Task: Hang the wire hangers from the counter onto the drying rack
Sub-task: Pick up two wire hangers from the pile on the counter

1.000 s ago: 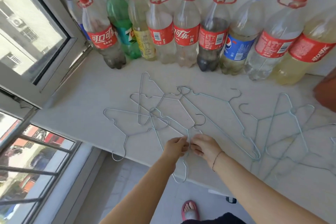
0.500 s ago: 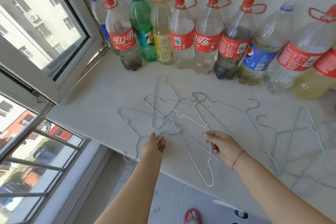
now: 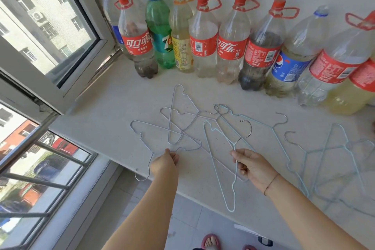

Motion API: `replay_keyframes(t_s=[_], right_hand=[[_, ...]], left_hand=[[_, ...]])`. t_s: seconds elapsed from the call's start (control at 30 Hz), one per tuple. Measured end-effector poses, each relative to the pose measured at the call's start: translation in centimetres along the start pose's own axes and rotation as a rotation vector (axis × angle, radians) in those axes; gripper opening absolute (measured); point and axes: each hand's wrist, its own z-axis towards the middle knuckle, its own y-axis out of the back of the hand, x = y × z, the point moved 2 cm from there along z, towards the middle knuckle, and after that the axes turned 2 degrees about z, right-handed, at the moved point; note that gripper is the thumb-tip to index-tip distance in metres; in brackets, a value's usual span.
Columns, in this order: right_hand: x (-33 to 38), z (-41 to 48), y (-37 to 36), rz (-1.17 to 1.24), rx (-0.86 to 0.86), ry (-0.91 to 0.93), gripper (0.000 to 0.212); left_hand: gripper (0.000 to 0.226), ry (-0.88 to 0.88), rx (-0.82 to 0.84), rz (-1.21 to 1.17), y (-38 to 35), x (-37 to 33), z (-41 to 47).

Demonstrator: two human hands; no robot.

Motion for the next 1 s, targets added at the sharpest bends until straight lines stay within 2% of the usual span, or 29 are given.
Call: replay_keyframes(t_s=[0.2, 0.37, 0.63, 0.83, 1.0], right_hand=[[0.5, -0.5, 0.0, -0.014, 0.064, 0.021, 0.01], [0.7, -0.8, -0.3, -0.006, 0.125, 0.035, 0.018], [2.9, -2.6, -1.9, -0.083, 0.246, 0.1, 0.019], [5.7, -6.0, -3.2, -0.136, 0.411, 0.163, 0.017], [8.2, -10.3, -4.8, -0.229, 0.59, 0.213, 0.017]], left_hand=[[0.011, -0.082, 0.074, -0.076, 1.2, 0.0, -0.7], [0.004, -0.069, 0.173, -0.148, 2.3, -1.4, -2.1], [0.009, -0.259, 0.317, -0.129, 4.6, -3.2, -6.6], [0.016, -0.418, 0.34, -0.121, 8.1, -2.4, -12.3], [0.02, -0.523, 0.293, -0.148, 12.3, -1.6, -18.4]])
